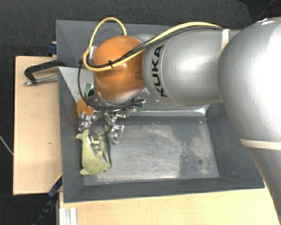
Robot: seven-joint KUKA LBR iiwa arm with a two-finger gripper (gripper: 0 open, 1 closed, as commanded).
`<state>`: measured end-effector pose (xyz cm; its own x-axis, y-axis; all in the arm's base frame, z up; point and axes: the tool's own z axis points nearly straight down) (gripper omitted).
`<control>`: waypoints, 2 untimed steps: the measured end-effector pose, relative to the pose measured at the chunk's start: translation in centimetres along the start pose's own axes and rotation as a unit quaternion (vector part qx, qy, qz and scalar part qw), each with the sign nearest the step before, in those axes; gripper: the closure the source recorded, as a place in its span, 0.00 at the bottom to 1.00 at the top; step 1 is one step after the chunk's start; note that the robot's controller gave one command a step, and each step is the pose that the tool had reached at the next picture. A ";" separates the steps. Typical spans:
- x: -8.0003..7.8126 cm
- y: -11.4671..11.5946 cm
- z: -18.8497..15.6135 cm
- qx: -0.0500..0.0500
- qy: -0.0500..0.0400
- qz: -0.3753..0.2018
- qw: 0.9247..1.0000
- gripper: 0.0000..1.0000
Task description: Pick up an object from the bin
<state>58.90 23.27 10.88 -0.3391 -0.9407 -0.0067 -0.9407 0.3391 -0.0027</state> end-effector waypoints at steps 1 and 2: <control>-0.3 -1.2 3.7 0.000 0.000 -0.212 0.977 0.00; 2.8 -0.6 3.6 0.000 0.000 -0.125 0.992 0.00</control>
Offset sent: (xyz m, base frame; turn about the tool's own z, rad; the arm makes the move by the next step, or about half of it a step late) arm 0.0112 -0.0031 -0.0388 -0.4311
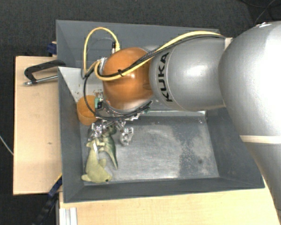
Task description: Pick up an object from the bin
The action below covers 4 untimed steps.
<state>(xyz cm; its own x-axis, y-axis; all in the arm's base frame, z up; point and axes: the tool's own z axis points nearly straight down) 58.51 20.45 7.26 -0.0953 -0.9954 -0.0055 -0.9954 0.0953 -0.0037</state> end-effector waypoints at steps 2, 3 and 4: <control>-0.2 -0.1 -1.8 0.001 0.000 0.002 1.000 1.00; -0.3 -0.2 -2.5 0.000 0.000 0.003 1.000 1.00; -0.6 -0.5 -10.1 0.004 -0.001 0.004 1.000 1.00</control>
Offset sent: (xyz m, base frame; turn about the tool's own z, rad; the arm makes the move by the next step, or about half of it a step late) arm 0.0000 0.0000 0.0000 0.0000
